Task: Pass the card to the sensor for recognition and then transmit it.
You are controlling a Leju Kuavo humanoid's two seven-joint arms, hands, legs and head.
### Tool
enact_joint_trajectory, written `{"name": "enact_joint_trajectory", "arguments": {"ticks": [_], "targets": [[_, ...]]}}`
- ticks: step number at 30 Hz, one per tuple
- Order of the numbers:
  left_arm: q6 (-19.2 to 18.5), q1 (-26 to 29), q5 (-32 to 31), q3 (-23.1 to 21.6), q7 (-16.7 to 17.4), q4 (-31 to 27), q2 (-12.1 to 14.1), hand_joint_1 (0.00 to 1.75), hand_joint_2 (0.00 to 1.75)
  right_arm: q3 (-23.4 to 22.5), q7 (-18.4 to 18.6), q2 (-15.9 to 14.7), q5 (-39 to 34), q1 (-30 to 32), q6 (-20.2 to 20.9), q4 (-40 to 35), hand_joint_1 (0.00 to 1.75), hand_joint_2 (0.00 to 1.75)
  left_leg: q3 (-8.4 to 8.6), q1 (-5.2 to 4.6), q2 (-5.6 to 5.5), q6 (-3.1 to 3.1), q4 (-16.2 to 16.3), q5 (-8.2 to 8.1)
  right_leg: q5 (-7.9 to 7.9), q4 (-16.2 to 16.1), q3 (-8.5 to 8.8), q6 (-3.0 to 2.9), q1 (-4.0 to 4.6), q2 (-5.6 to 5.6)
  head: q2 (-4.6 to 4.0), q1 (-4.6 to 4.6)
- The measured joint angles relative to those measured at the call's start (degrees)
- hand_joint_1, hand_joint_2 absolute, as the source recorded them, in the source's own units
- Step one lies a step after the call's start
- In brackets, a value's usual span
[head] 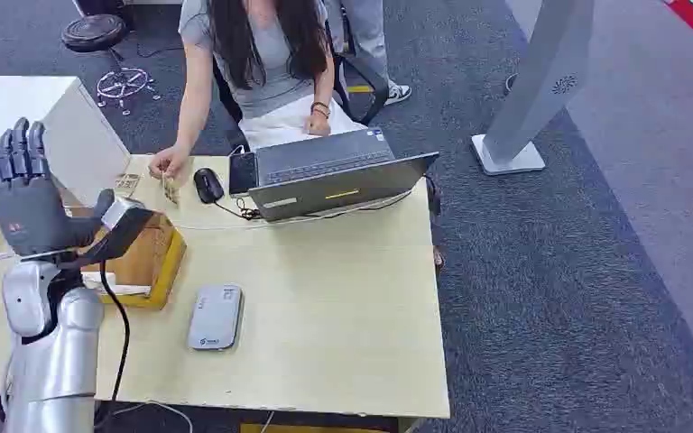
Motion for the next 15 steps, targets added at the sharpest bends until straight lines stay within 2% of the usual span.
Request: {"name": "enact_joint_trajectory", "arguments": {"ticks": [7, 15], "targets": [[-0.2, -6.7, -6.64, -4.22, 5.07, 9.4, 3.3, 0.0, 1.75, 1.4, 1.09, 0.02, 2.08, 0.03, 0.02, 0.22, 0.0, 0.0, -0.1, 0.0, 0.03, 0.02, 0.0, -0.02, -0.01, -0.03, -0.11, 0.01, -0.01, 0.05, 0.0, 0.0], [0.48, -8.68, -7.58, -5.11, 6.01, 15.2, 4.66, 0.0, 1.75, 2.69, 1.09, 0.13, 3.19, 0.07, 0.11, 0.24, 0.0, 0.0, -0.13, 0.01, 0.05, 0.02, 0.0, -0.02, -0.01, -0.02, -0.16, 0.0, -0.01, 0.09, 0.0, -0.02]]}}
